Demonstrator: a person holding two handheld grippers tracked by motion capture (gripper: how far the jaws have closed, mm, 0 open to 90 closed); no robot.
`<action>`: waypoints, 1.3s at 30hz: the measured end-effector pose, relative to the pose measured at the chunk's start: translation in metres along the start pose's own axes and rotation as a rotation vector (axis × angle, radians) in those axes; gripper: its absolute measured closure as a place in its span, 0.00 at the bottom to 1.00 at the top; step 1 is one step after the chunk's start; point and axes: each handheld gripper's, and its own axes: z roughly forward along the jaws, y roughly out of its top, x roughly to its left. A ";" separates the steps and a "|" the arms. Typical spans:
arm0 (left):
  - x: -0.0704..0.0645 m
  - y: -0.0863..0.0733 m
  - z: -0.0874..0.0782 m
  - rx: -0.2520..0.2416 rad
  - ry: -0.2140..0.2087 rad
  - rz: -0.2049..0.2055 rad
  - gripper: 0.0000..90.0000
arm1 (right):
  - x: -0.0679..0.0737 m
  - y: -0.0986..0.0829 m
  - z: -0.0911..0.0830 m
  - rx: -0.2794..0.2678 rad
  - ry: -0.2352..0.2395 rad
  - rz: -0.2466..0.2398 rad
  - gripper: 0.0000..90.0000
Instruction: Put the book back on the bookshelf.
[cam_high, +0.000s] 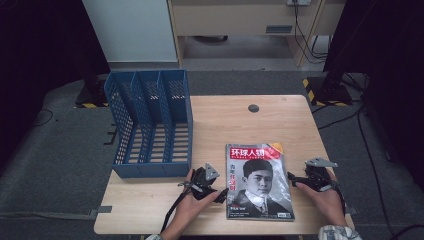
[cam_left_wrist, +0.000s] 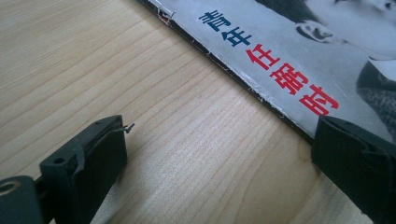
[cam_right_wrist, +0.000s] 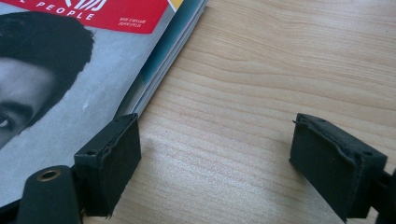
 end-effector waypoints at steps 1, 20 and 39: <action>0.000 0.000 0.000 0.000 0.000 0.000 0.03 | 0.000 0.000 0.000 0.000 0.000 0.000 0.18; -0.029 0.007 -0.001 -0.058 -0.018 -0.010 0.30 | 0.026 0.018 -0.007 -0.028 0.164 -0.025 0.13; -0.040 0.009 0.004 -0.053 -0.071 0.008 0.41 | 0.044 0.019 0.012 0.058 0.185 -0.071 0.14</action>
